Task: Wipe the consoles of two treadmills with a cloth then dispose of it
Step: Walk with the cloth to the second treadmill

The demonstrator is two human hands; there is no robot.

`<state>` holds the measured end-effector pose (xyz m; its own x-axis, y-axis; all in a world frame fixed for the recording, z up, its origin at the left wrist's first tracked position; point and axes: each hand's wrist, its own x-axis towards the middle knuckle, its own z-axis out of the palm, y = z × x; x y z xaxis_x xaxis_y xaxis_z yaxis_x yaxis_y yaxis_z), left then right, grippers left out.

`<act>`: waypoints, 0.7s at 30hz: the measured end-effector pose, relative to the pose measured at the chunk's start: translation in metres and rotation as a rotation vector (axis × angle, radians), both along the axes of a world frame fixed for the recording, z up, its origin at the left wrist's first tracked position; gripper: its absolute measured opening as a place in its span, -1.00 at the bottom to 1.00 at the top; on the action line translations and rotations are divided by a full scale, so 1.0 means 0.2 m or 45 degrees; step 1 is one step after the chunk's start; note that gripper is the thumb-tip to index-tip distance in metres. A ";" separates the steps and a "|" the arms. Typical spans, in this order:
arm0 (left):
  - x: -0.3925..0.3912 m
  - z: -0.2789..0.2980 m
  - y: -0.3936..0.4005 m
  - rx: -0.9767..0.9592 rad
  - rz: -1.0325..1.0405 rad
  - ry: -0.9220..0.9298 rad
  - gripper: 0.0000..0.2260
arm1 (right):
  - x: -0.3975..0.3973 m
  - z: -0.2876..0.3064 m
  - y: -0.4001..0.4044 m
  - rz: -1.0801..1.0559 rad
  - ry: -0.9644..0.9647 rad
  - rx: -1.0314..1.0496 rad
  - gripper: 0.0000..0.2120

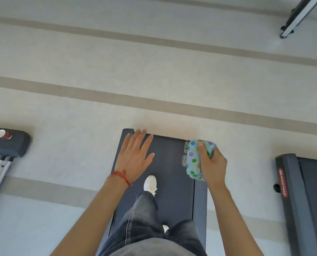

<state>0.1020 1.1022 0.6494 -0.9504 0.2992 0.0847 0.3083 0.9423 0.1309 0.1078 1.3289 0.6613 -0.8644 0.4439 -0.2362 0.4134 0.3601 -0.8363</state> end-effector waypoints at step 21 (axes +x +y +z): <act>-1.60 0.02 0.14 0.017 -0.140 0.149 -0.53 | -1.44 0.02 0.14 -0.109 0.105 0.034 -0.59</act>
